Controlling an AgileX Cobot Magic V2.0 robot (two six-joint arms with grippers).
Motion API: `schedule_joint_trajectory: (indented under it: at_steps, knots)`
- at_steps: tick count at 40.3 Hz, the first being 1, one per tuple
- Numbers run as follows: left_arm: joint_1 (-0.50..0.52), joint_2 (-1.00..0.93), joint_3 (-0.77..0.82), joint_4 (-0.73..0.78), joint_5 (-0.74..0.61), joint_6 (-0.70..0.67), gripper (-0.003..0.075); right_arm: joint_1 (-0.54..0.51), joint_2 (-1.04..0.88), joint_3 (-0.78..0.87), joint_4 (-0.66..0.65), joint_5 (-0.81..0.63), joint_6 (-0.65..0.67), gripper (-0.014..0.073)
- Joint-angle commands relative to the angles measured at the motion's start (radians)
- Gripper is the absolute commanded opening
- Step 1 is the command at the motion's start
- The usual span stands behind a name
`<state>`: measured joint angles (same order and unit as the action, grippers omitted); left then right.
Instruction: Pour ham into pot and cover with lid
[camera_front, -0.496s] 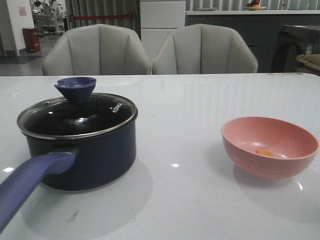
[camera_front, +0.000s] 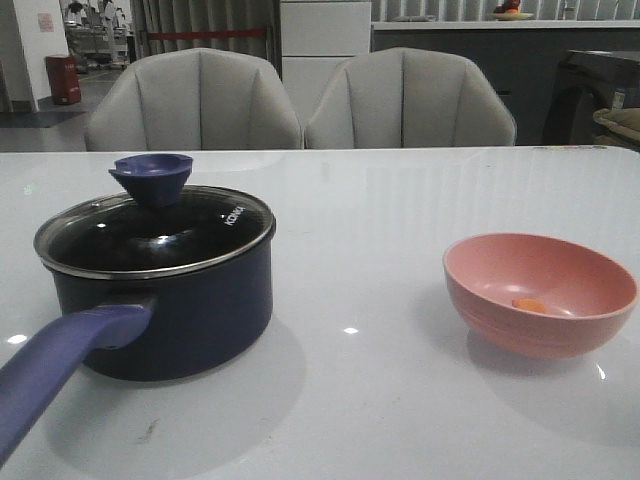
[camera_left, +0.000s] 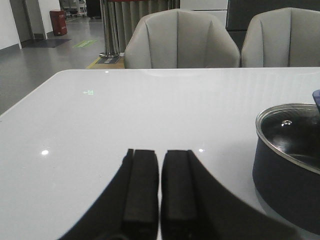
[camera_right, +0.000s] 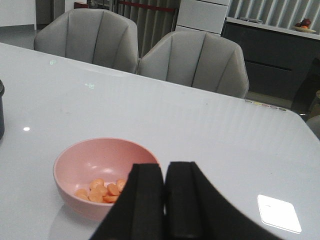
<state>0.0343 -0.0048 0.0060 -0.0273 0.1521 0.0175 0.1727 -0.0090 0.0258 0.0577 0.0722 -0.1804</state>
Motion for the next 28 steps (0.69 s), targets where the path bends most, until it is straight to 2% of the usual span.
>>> schedule_joint_trajectory:
  at_steps: [1, 12, 20, 22, 24, 28]
  knots:
    - [-0.007, -0.024, 0.033, 0.001, -0.076, -0.007, 0.0122, -0.006, -0.019, 0.010, 0.002, -0.082, -0.003, 0.0150]
    - [-0.007, -0.024, 0.033, 0.001, -0.115, -0.007, 0.0122, -0.006, -0.019, 0.010, 0.002, -0.082, -0.003, 0.0150]
    - [-0.007, -0.020, 0.020, -0.004, -0.446, -0.007, 0.0122, -0.006, -0.019, 0.010, 0.002, -0.082, -0.003, 0.0150]
    - [-0.007, -0.018, -0.002, -0.004, -0.485, -0.007, 0.0122, -0.006, -0.019, 0.010, 0.002, -0.082, -0.003, 0.0150]
    - [-0.007, -0.016, -0.038, -0.004, -0.475, -0.007, 0.0122, -0.006, -0.019, 0.010, 0.002, -0.082, -0.003, 0.0150]
    - [-0.007, 0.020, -0.147, -0.017, -0.365, -0.007, 0.0122, -0.006, -0.019, 0.010, 0.002, -0.082, -0.003, 0.0150]
